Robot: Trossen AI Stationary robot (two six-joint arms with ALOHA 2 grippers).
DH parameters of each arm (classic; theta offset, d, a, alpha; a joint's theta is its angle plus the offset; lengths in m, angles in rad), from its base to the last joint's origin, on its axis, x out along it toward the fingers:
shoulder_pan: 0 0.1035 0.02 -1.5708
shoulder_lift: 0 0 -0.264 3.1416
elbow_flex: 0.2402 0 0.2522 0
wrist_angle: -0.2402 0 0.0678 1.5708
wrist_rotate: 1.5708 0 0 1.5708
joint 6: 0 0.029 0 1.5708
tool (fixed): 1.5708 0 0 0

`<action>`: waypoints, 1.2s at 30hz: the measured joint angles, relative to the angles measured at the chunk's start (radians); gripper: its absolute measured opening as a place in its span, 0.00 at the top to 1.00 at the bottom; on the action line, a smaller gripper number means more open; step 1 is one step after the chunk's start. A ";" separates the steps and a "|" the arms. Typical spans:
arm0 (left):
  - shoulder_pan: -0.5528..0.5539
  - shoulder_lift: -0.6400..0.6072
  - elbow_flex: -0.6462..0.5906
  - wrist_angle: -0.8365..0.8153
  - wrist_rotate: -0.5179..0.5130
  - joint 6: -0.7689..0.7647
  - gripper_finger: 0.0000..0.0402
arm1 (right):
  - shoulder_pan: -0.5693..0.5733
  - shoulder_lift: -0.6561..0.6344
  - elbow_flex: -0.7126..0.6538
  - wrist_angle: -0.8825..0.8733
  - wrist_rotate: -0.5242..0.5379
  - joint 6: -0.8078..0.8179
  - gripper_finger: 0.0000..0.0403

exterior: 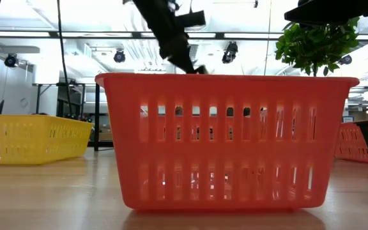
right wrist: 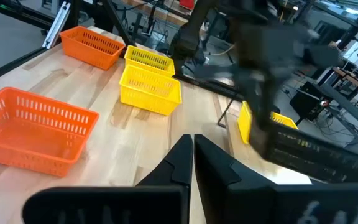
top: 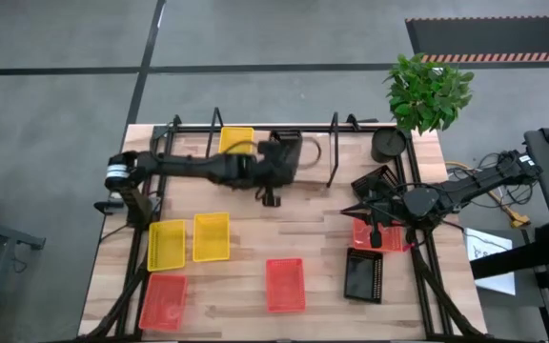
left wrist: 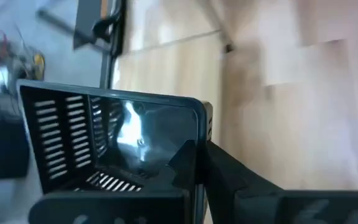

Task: Stack baskets on shelf by color
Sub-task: Put the top left black bin on the shelf

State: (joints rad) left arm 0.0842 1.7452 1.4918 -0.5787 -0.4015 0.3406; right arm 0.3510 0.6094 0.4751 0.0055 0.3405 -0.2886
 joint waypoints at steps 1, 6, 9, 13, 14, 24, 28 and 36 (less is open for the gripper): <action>0.022 0.002 -0.001 0.000 0.010 -0.010 1.00 | 0.000 0.000 0.000 0.000 0.000 -0.001 0.98; 0.095 0.039 -0.005 -0.006 0.030 -0.068 1.00 | 0.000 0.000 0.000 -0.002 0.000 -0.010 0.98; 0.117 0.055 -0.006 -0.007 0.029 -0.074 1.00 | 0.000 0.000 0.000 -0.005 0.001 -0.011 0.98; 0.122 0.077 -0.005 -0.006 0.031 -0.073 1.00 | 0.000 0.000 0.000 -0.008 0.001 -0.011 0.98; 0.122 0.083 -0.006 -0.007 0.031 -0.073 1.00 | 0.000 0.000 0.000 -0.008 0.002 -0.010 0.98; 0.131 0.096 -0.010 -0.006 0.027 -0.146 1.00 | 0.000 0.000 0.000 -0.008 0.003 0.000 0.98; 0.136 0.096 -0.017 -0.005 0.024 -0.177 1.00 | 0.000 0.000 0.000 -0.008 0.003 0.001 0.98; 0.135 0.097 -0.029 -0.006 0.024 -0.171 0.97 | 0.000 0.000 0.000 -0.008 0.003 0.001 0.98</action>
State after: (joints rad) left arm 0.2188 1.8423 1.4627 -0.5843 -0.3771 0.1698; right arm 0.3508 0.6094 0.4751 -0.0029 0.3431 -0.2875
